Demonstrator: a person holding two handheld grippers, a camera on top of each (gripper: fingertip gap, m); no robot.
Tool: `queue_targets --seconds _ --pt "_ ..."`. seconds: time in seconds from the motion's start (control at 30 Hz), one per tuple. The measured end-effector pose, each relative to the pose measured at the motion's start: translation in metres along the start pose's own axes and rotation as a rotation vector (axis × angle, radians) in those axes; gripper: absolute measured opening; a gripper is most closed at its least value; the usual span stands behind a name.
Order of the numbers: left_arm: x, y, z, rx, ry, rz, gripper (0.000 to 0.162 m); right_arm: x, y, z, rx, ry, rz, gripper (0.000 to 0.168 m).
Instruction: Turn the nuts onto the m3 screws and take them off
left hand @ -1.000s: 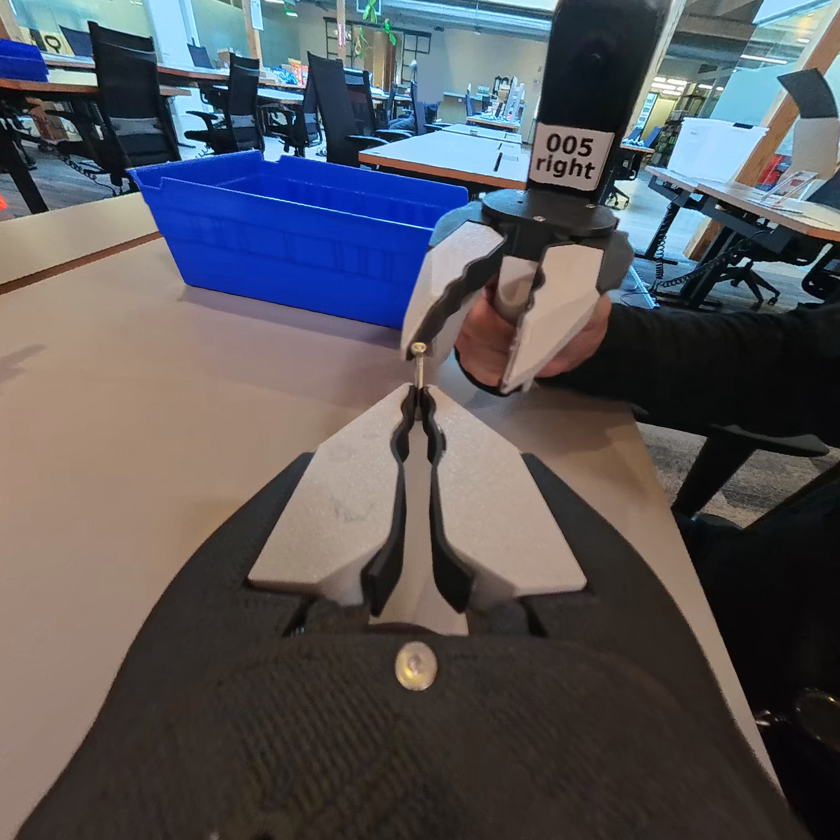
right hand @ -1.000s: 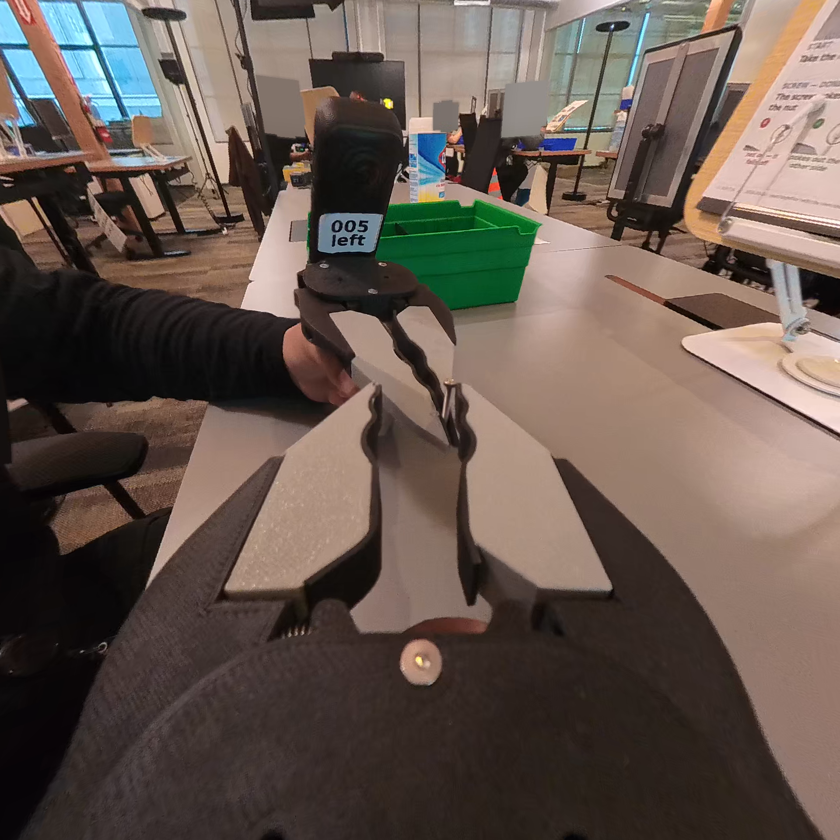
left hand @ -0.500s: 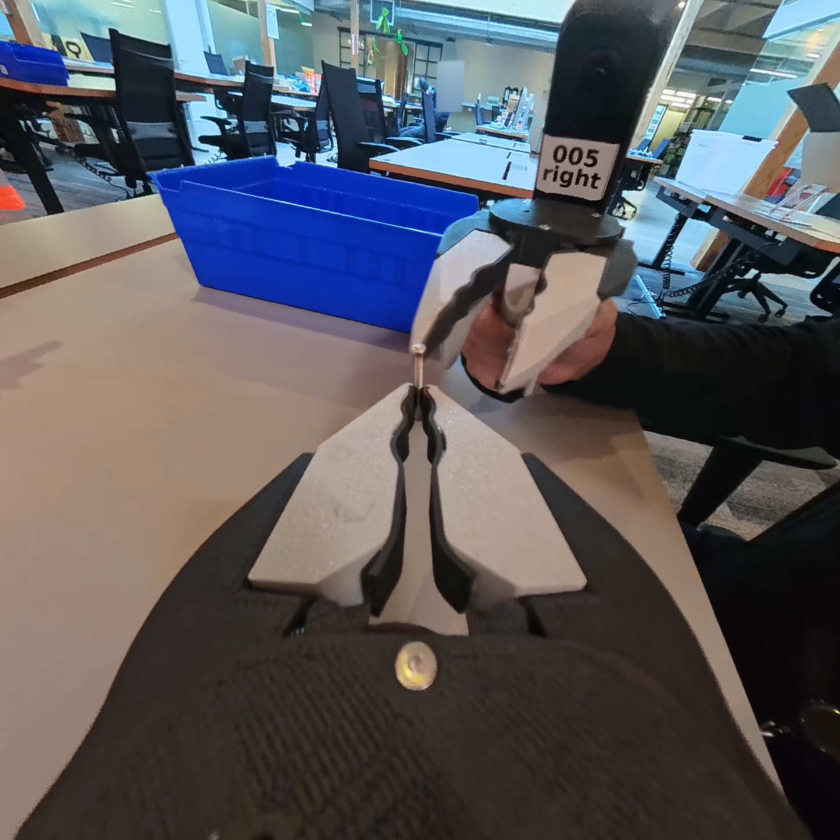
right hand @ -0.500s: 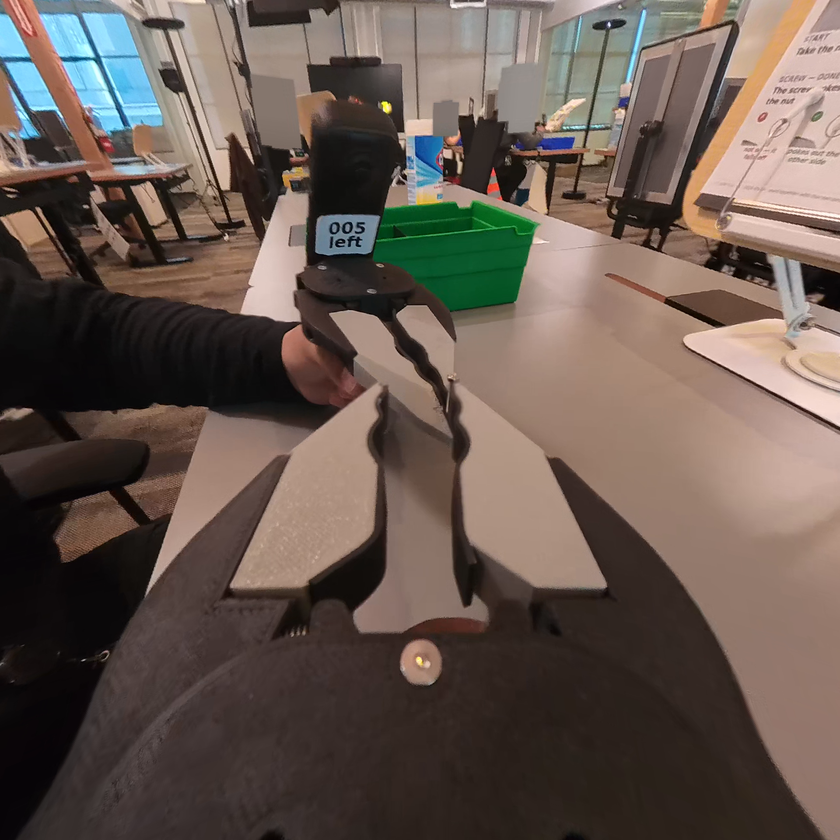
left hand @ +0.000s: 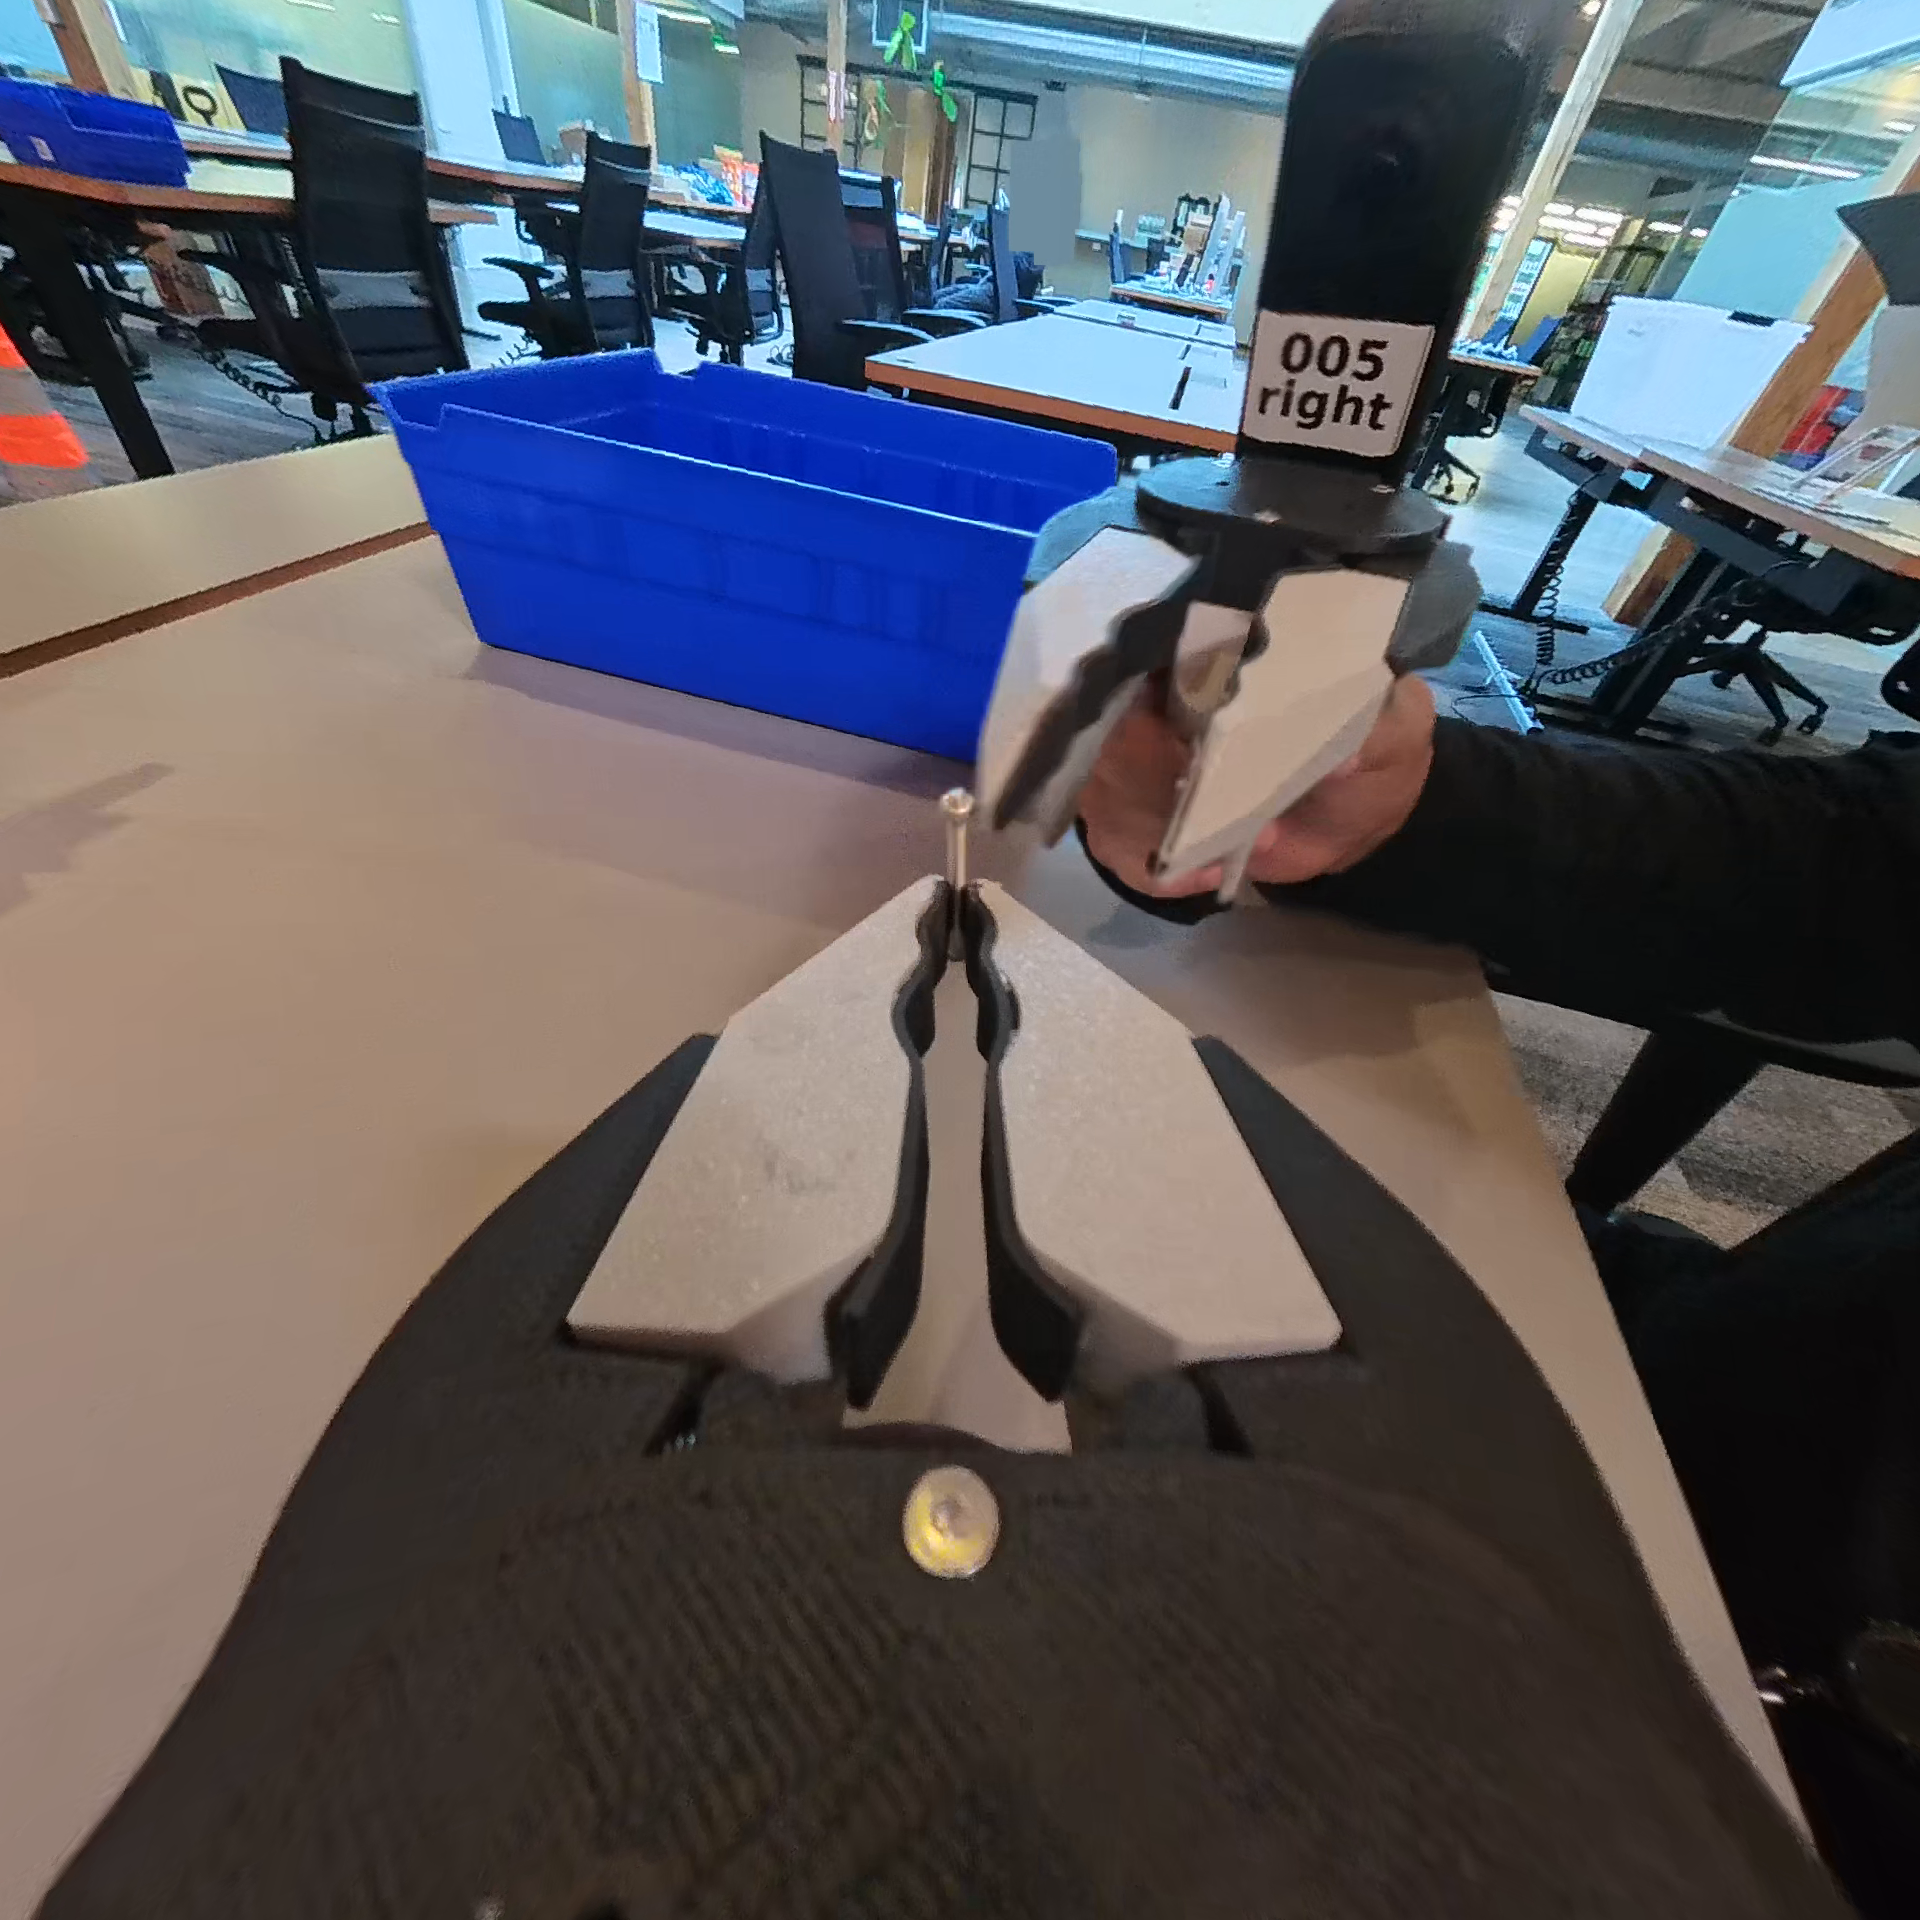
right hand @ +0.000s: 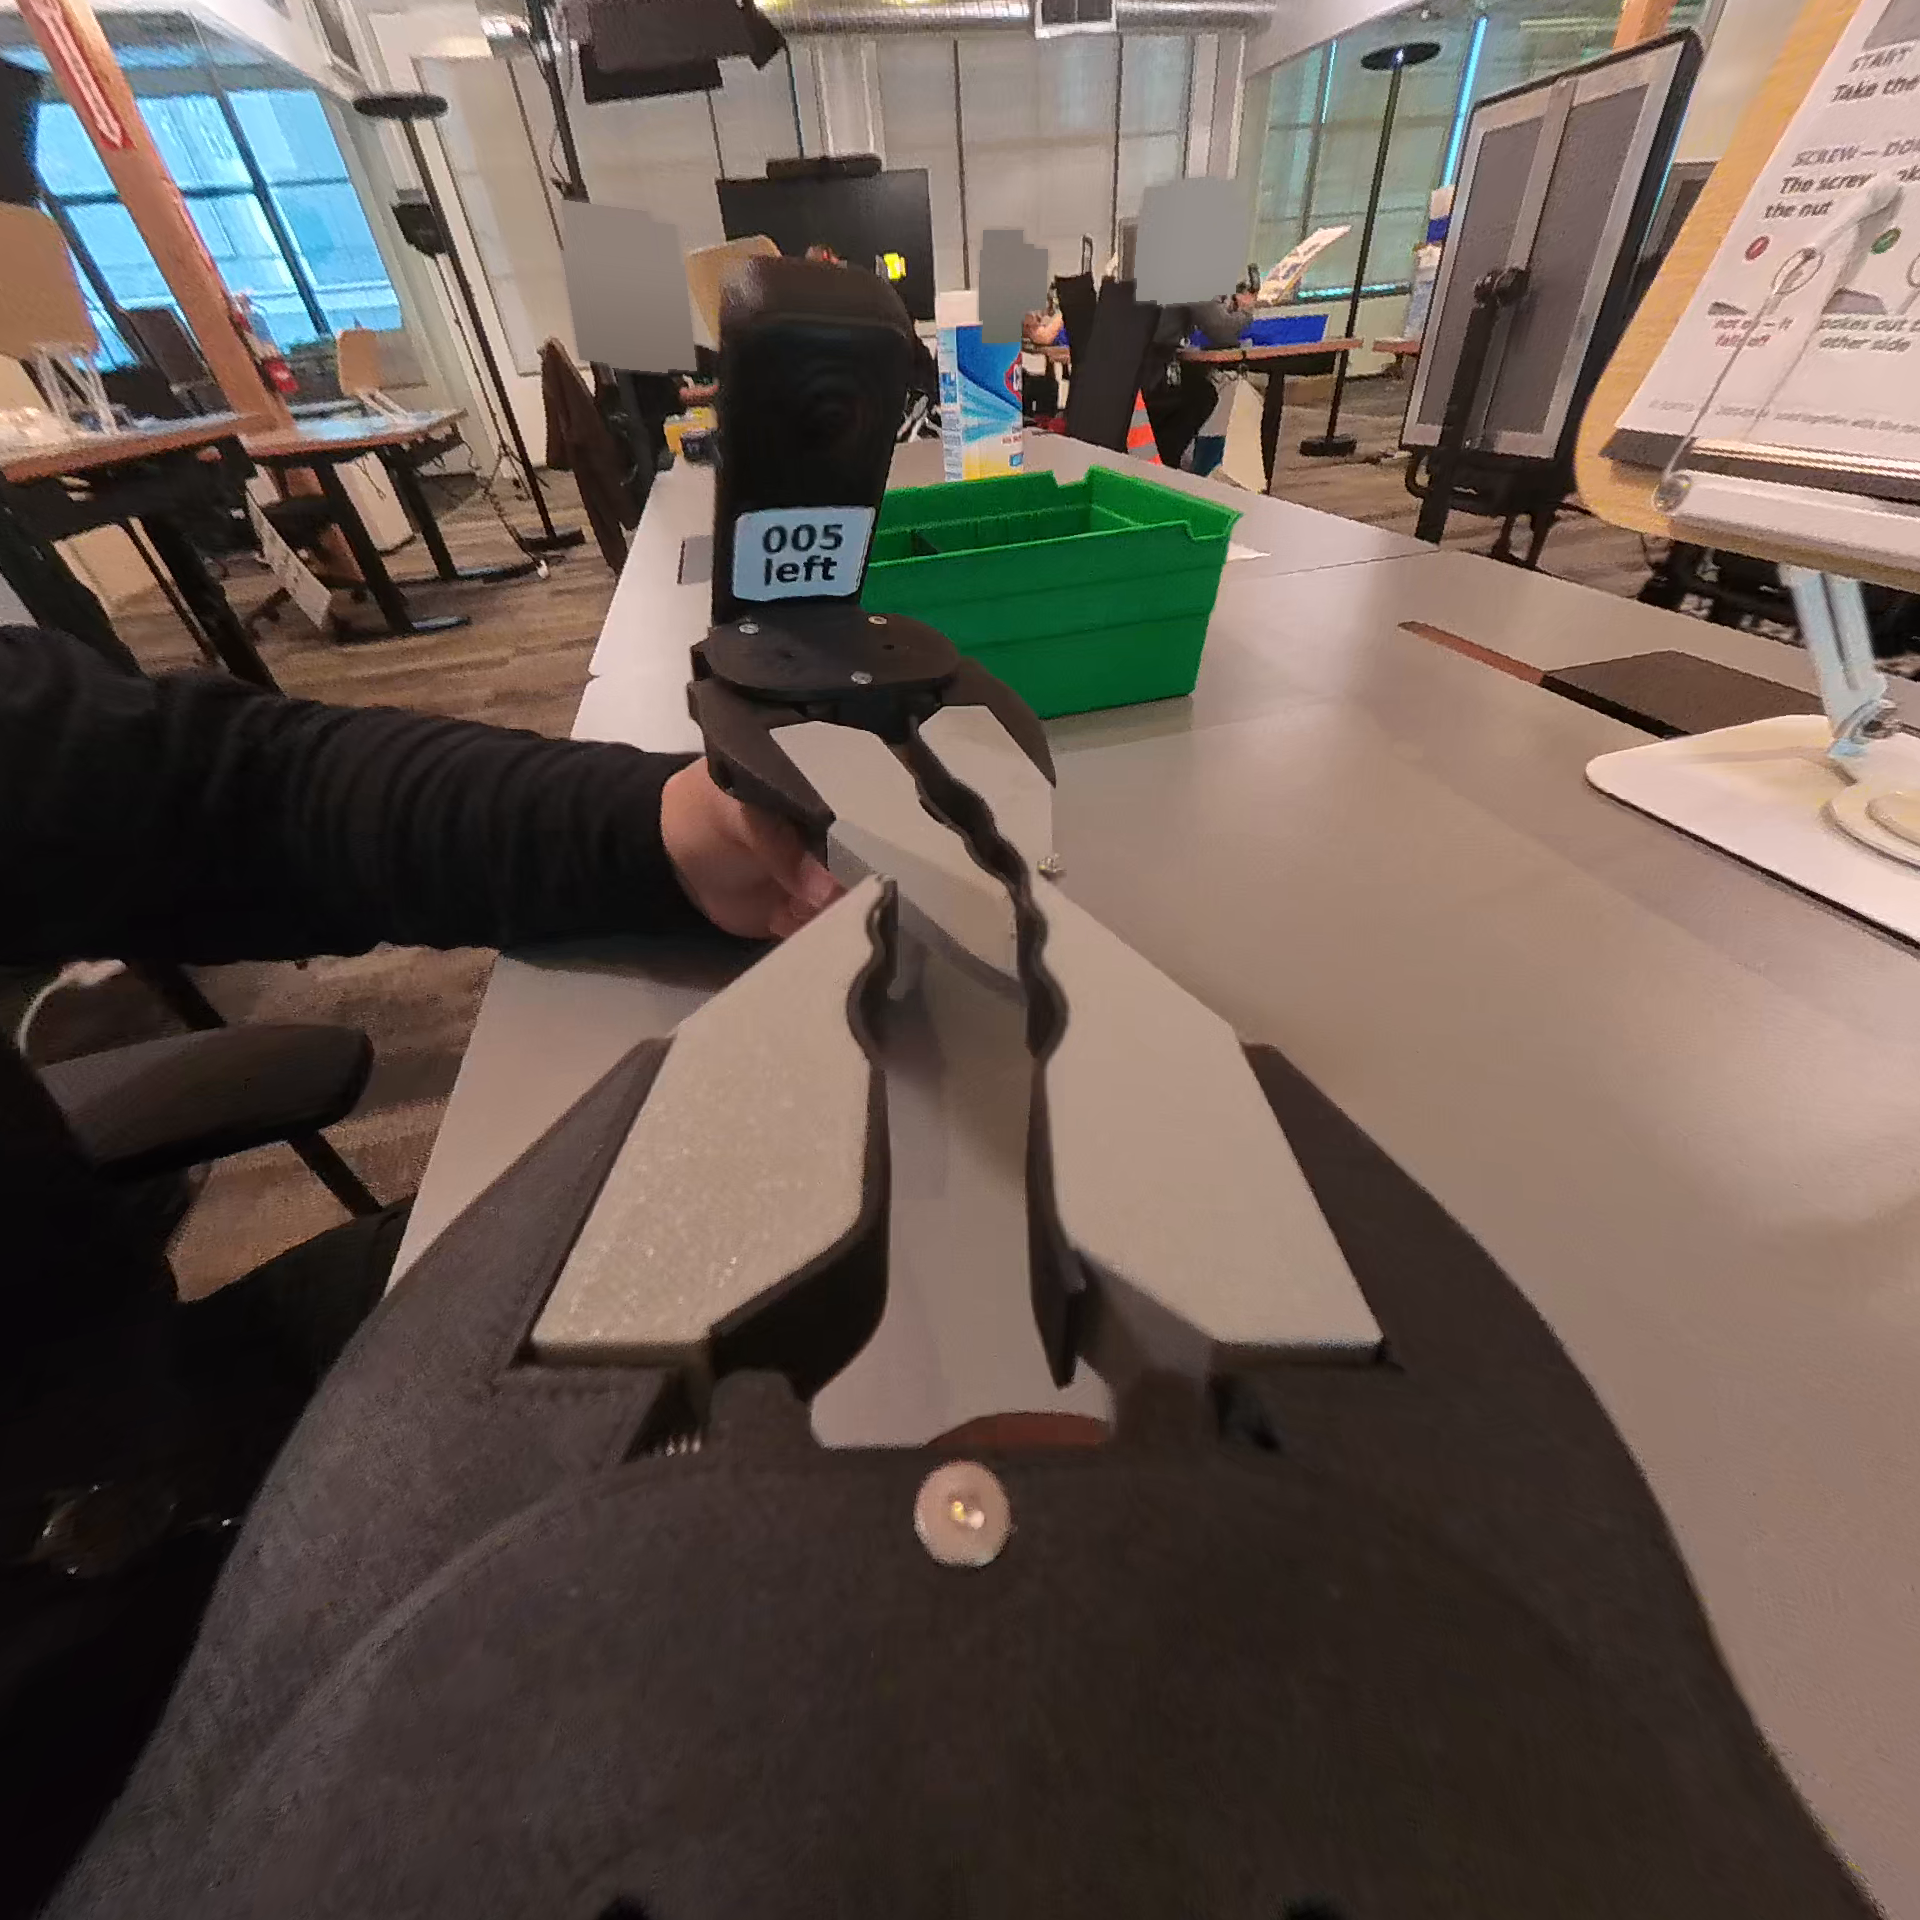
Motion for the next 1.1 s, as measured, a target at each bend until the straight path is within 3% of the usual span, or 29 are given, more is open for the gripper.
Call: queue_targets --seconds 0.1,0.3,0.33,0.4,0.53,0.67,0.73,0.8,0.87,0.97,1.1 --pt "-0.001 -0.001 0.002 0.007 0.007 0.012 0.000 0.000 -0.010 -0.003 -0.029 -0.018 0.047 0.034" --pt "-0.002 -0.001 0.002 -0.022 0.015 -0.006 0.000 -0.012 -0.003 0.003 -0.024 0.034 0.019 0.035" --pt "-0.001 0.001 0.002 -0.017 0.011 -0.013 0.000 -0.009 -0.004 0.003 -0.015 0.031 0.029 0.034" --pt "0.002 0.007 0.001 0.007 0.000 -0.032 0.000 -0.001 0.001 -0.004 -0.017 -0.016 -0.015 0.009" --pt "0.002 0.006 0.002 0.012 0.004 -0.016 0.000 -0.001 -0.015 -0.004 -0.075 -0.025 0.060 0.039" --pt "-0.004 -0.005 0.003 -0.008 0.022 0.019 0.000 -0.013 -0.010 0.005 -0.085 0.029 0.031 0.040" --pt "-0.005 -0.003 0.004 -0.022 0.027 -0.001 0.000 -0.012 -0.006 0.003 -0.054 0.024 0.021 0.030" --pt "-0.001 0.003 0.002 -0.011 0.014 -0.023 0.000 -0.007 -0.007 0.001 -0.044 0.009 0.044 0.030" --pt "0.002 0.009 0.002 0.012 0.005 -0.035 0.000 -0.001 -0.003 -0.003 -0.071 -0.023 -0.002 0.014" --pt "0.002 0.007 0.001 0.028 -0.007 -0.014 0.000 0.000 -0.015 -0.004 -0.098 -0.035 0.058 0.036" --pt "-0.003 -0.003 0.002 -0.003 0.013 0.007 0.000 -0.012 -0.009 0.003 -0.086 0.018 0.027 0.037"
Point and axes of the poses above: each gripper's, where its closed fingertips meet, x back along the fingers, z out of its underside, y = z × x across the jaws, the point moved 2 cm from there along x, back along the fingers, and after that the axes turned 5 degrees about -x, right-handed, at the moved point
